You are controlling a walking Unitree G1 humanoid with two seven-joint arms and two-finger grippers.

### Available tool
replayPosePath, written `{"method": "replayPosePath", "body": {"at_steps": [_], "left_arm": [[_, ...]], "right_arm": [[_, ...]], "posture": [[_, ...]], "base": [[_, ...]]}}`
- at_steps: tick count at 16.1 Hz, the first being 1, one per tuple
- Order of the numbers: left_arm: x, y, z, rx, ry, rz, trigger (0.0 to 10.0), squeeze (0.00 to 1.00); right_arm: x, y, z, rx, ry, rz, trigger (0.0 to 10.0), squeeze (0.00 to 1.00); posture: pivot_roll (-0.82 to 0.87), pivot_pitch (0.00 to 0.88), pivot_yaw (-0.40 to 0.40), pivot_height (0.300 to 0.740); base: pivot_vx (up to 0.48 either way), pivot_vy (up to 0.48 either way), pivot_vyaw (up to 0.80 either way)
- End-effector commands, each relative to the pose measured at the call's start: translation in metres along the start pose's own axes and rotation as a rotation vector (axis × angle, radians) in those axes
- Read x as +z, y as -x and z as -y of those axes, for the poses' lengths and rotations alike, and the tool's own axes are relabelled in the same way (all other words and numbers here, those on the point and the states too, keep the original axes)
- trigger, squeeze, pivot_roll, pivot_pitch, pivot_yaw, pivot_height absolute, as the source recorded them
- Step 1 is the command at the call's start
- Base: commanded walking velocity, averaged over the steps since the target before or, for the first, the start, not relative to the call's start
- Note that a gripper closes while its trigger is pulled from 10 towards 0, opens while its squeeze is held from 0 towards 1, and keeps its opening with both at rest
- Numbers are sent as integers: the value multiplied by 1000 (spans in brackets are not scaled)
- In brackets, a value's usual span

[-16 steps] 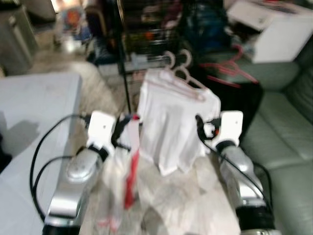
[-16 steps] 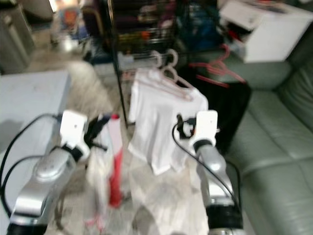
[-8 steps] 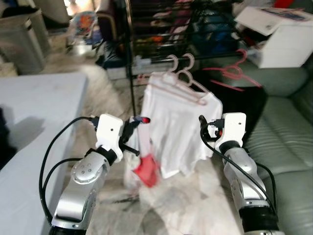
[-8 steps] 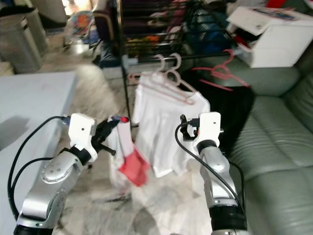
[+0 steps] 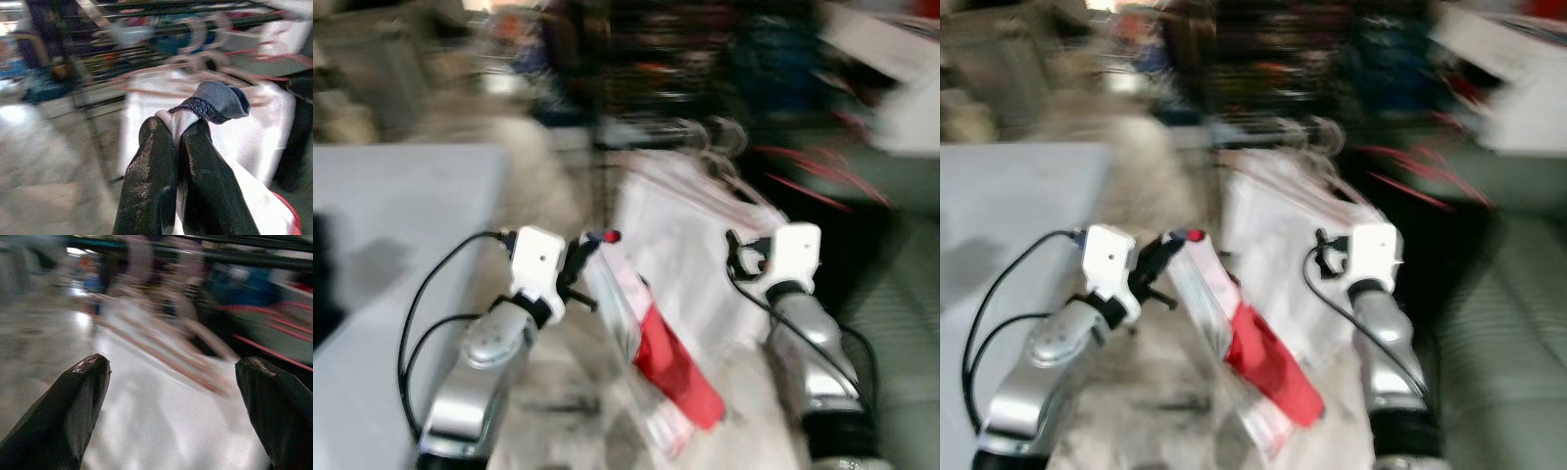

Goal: Hang hanger

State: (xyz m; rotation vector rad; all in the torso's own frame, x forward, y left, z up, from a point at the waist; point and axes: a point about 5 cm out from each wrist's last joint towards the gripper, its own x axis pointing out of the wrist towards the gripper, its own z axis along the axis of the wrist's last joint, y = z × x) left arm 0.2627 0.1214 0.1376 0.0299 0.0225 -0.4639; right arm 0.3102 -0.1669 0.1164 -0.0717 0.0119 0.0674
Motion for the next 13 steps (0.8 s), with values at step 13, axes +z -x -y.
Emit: {"method": "replayPosePath", "body": {"at_steps": [13], "left_arm": [[5, -1, 11, -47, -33, 24, 10000, 0]], "right_arm": [[-7, 5, 13, -30, 44, -18, 10000, 0]], "posture": [[18, 26, 11, 740]], "base": [[453, 49, 0]]}}
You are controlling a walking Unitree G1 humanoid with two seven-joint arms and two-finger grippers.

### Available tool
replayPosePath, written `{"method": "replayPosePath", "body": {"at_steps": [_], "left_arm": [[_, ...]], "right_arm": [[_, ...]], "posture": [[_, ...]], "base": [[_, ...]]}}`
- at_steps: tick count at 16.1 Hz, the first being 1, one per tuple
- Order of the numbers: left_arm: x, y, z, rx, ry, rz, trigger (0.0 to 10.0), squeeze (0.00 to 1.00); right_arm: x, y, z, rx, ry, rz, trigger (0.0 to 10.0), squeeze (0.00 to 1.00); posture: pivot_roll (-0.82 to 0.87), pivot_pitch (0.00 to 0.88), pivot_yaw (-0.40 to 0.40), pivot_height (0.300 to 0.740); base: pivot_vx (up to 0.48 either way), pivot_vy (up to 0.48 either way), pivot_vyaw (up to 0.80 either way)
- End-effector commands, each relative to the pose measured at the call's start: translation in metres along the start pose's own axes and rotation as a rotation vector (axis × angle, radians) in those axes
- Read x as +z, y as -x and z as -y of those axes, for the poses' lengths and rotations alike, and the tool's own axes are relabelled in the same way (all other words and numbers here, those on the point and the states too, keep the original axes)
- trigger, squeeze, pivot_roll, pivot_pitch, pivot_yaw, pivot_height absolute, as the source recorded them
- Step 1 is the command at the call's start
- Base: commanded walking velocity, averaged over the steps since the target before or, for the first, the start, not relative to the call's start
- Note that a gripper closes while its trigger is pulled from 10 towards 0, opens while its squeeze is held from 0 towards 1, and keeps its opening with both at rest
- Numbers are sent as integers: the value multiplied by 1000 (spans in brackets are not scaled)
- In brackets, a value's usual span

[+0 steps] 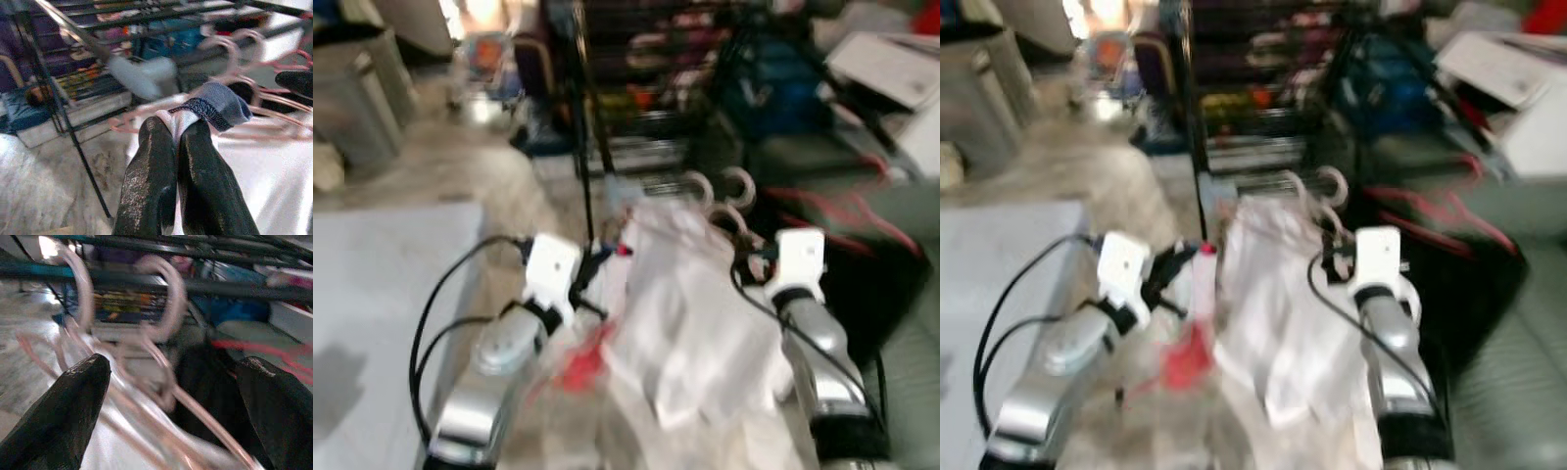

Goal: Hang hanger

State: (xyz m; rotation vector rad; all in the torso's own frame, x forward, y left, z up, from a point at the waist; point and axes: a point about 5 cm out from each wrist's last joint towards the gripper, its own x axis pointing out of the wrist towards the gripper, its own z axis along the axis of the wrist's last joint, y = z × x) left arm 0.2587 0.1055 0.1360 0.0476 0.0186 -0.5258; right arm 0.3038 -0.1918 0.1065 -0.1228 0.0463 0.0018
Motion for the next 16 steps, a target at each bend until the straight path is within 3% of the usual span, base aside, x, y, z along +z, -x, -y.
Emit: {"method": "replayPosePath", "body": {"at_steps": [1, 6, 9, 10, 12, 16], "left_arm": [[6, 3, -5, 13, -10, 24, 10000, 0], [5, 6, -10, 58, -8, 15, 10000, 0], [0, 16, -13, 86, -25, -15, 10000, 0], [-6, 24, -18, 104, -52, -64, 10000, 0], [-10, 32, -24, 117, -66, -97, 10000, 0], [-8, 34, -22, 109, -53, -108, 10000, 0]], "right_arm": [[5, -3, -11, 36, -4, 19, 10000, 0], [-4, 1, -2, 54, 54, -27, 10000, 0], [-11, 22, -1, 97, 111, -54, 10000, 0], [-17, 31, -4, 185, 171, -102, 10000, 0], [-18, 25, 0, 240, 249, -132, 10000, 0], [-11, -5, 15, 352, 373, -170, 10000, 0]], "posture": [[19, 28, 11, 740], [20, 35, 7, 740], [23, 42, 5, 740], [21, 49, 10, 740], [22, 56, 17, 740], [48, 71, 18, 740]], "base": [[259, 0, 0], [0, 0, 0], [0, 0, 0], [0, 0, 0], [0, 0, 0], [0, 0, 0]]}}
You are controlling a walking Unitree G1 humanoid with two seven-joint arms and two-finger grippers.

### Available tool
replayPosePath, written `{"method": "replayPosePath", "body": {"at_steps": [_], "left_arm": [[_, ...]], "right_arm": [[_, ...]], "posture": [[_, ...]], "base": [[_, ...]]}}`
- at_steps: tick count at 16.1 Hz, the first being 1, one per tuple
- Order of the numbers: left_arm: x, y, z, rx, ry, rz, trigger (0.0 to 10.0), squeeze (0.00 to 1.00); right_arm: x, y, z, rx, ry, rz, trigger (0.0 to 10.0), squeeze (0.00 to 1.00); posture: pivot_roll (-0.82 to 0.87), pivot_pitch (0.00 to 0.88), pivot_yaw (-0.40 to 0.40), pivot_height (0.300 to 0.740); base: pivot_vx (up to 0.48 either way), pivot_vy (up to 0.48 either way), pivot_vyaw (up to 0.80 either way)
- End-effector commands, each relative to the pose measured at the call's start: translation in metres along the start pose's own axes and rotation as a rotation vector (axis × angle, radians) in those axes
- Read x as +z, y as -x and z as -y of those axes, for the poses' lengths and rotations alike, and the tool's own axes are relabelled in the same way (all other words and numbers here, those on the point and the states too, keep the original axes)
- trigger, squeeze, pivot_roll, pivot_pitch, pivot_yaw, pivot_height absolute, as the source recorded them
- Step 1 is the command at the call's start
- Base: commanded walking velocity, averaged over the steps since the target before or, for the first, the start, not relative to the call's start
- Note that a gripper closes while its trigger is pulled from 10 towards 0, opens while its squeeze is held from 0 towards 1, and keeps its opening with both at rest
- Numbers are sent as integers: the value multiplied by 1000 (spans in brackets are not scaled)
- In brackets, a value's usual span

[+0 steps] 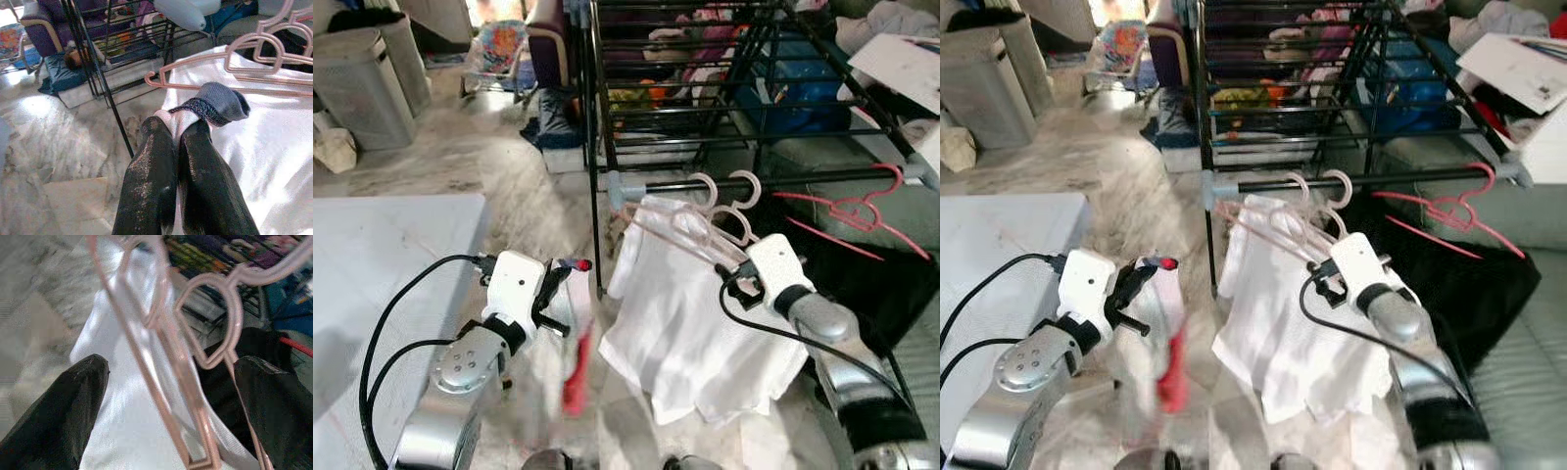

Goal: Hang hanger

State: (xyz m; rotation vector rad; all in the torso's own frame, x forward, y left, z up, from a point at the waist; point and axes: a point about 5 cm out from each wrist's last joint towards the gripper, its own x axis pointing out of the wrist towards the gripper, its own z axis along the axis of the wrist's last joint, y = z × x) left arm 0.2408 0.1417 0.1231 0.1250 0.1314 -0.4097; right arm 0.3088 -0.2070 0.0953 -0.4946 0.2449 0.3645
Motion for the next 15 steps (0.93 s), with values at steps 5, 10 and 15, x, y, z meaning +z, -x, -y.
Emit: {"method": "replayPosePath", "body": {"at_steps": [5, 10, 15], "left_arm": [[7, 4, 3, -22, 3, 12, 10000, 0], [11, 4, 5, -34, 15, 20, 10000, 0], [12, 7, 3, -29, -1, 1, 10000, 0]], "right_arm": [[-2, -14, -1, 175, 121, -27, 10000, 0], [21, -21, 16, 109, 166, 124, 10000, 0], [45, -39, 44, 81, 234, 106, 10000, 0]], "posture": [[63, 85, 12, 740], [67, 90, 16, 740], [86, 132, 3, 740]], "base": [[0, 0, 0], [0, 0, 0], [0, 0, 0]]}}
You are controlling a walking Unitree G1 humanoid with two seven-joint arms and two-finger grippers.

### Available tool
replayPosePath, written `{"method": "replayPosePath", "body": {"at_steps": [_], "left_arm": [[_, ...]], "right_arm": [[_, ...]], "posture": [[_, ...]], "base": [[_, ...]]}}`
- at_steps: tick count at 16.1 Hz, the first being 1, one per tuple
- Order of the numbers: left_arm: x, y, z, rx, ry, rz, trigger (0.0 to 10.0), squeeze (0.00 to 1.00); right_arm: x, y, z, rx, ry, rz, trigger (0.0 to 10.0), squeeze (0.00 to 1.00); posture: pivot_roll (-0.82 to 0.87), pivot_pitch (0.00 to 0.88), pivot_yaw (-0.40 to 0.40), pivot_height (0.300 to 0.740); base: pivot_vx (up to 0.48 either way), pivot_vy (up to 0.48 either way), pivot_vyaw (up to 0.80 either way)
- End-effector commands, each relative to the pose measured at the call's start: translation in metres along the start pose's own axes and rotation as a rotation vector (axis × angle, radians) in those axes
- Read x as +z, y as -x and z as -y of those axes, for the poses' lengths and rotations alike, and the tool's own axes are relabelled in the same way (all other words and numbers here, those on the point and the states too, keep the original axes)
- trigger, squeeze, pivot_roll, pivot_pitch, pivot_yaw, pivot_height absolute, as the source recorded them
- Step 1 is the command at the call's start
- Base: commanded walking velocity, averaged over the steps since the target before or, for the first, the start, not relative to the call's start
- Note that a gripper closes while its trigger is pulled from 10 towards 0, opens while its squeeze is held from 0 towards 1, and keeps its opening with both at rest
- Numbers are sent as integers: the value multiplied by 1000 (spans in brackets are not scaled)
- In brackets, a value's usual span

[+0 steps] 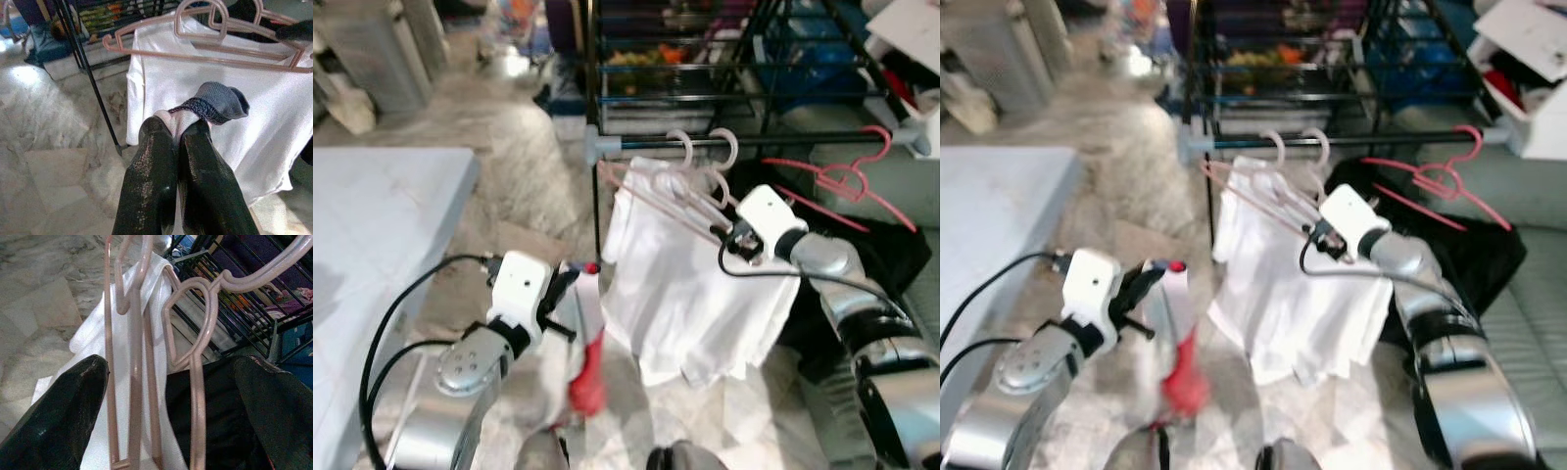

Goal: Hang hanger

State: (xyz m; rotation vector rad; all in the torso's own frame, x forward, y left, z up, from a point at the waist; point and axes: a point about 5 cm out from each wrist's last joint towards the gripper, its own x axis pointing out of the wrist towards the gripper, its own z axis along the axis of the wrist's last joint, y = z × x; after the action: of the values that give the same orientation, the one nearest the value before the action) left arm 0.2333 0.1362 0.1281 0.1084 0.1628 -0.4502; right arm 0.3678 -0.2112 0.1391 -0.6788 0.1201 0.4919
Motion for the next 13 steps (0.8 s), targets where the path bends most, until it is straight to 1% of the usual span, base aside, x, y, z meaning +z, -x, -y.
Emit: {"method": "replayPosePath", "body": {"at_steps": [1, 3, 6, 9, 10, 12, 13], "left_arm": [[8, 5, -5, 23, -15, 22, 10000, 0], [6, 10, -4, 30, -7, 8, 10000, 0], [4, 16, 2, 22, 2, -9, 10000, 0], [6, 19, 2, 19, 2, -16, 10000, 0], [6, 22, 0, 22, -2, -27, 10000, 0], [7, 24, -1, 20, -6, -36, 10000, 0], [7, 24, 0, 18, -6, -37, 10000, 0]], "right_arm": [[4, -3, -1, 38, 20, 15, 10000, 0], [7, -5, -5, 90, 9, 39, 10000, 0], [6, -7, -13, 144, 10, 38, 10000, 0], [10, -11, -11, 130, 31, 25, 10000, 0], [17, -15, -5, 103, 39, 30, 10000, 0], [24, -18, 0, 91, 42, 29, 10000, 0], [26, -19, 1, 91, 26, 31, 10000, 0]], "posture": [[90, 148, 1, 740], [94, 177, 1, 740], [101, 213, 3, 740], [110, 229, 8, 740], [119, 243, 15, 740], [125, 246, 19, 740], [128, 251, 23, 740]], "base": [[0, 0, 0], [0, 0, 0], [0, 0, 0], [0, 0, 0], [0, 0, 0], [0, 0, 0], [0, 0, 0]]}}
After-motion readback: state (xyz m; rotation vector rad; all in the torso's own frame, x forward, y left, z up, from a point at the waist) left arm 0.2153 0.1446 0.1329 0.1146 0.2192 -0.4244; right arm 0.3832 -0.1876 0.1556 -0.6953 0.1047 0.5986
